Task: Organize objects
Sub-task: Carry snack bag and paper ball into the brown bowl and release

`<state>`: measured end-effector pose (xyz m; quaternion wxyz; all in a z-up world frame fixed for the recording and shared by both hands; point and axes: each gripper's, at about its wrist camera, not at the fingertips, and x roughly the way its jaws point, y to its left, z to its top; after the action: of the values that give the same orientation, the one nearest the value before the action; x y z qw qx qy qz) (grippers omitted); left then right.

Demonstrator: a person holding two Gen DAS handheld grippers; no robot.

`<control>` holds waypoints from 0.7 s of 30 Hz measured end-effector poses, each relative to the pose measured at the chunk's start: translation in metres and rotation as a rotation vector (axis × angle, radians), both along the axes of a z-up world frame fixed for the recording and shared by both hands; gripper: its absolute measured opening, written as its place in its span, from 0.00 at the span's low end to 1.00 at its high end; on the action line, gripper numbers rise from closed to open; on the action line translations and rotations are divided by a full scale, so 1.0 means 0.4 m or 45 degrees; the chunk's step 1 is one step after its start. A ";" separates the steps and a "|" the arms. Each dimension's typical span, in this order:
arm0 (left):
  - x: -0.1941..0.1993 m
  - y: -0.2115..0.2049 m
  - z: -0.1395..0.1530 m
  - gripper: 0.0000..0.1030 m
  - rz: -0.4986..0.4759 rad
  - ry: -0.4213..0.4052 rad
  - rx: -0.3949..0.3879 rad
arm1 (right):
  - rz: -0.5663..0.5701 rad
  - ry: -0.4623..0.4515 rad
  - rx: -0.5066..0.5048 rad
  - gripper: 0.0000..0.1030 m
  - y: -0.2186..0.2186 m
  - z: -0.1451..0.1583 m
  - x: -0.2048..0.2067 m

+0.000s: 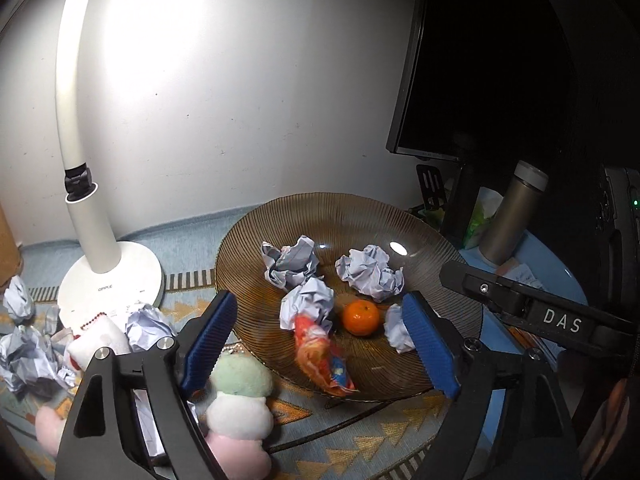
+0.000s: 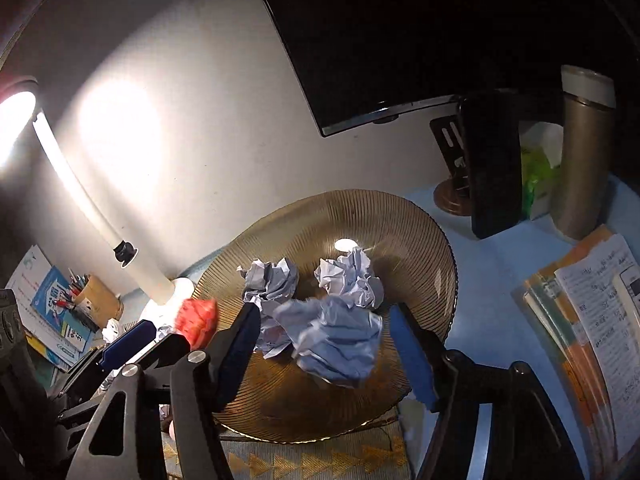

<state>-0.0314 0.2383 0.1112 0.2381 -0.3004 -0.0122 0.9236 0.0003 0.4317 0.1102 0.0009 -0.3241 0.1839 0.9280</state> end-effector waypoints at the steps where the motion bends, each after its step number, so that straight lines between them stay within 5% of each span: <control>1: 0.007 -0.011 0.002 0.81 0.002 0.000 0.006 | 0.000 0.004 -0.006 0.65 0.003 -0.001 0.007; 7: 0.100 -0.118 0.027 0.81 0.088 0.050 0.037 | 0.034 0.013 -0.017 0.65 -0.031 0.002 0.072; 16: 0.310 -0.396 0.067 0.81 0.424 0.157 0.048 | 0.273 0.096 0.072 0.65 -0.272 0.057 0.175; 21: 0.351 -0.527 0.001 0.81 0.609 0.102 0.018 | 0.377 0.135 0.111 0.65 -0.393 0.040 0.200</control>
<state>0.1091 0.0276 0.1118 0.0148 -0.2504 -0.0799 0.9647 0.0801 0.2743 0.1262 -0.1315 -0.2980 0.0933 0.9409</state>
